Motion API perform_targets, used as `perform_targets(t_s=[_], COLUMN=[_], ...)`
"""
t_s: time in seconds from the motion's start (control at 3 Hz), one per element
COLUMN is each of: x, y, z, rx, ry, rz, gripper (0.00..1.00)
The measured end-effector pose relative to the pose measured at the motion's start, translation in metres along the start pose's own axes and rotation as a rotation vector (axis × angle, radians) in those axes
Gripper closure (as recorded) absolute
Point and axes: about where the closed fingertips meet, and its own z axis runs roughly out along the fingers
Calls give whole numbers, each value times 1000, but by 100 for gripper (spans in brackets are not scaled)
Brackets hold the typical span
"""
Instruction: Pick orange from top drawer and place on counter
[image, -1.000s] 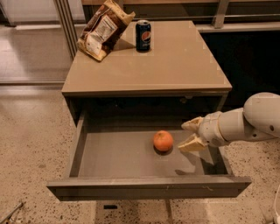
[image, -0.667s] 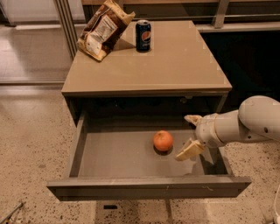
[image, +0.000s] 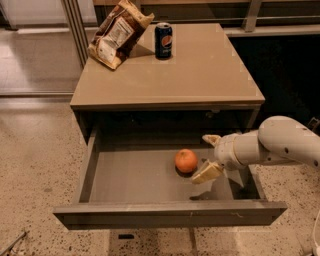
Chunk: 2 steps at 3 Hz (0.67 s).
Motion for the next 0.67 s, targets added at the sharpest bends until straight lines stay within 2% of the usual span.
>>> perform_targets(t_s=[0.67], x=[3], y=[6], z=[41], rx=[-59], ry=[-22], rz=[10], gripper=[17])
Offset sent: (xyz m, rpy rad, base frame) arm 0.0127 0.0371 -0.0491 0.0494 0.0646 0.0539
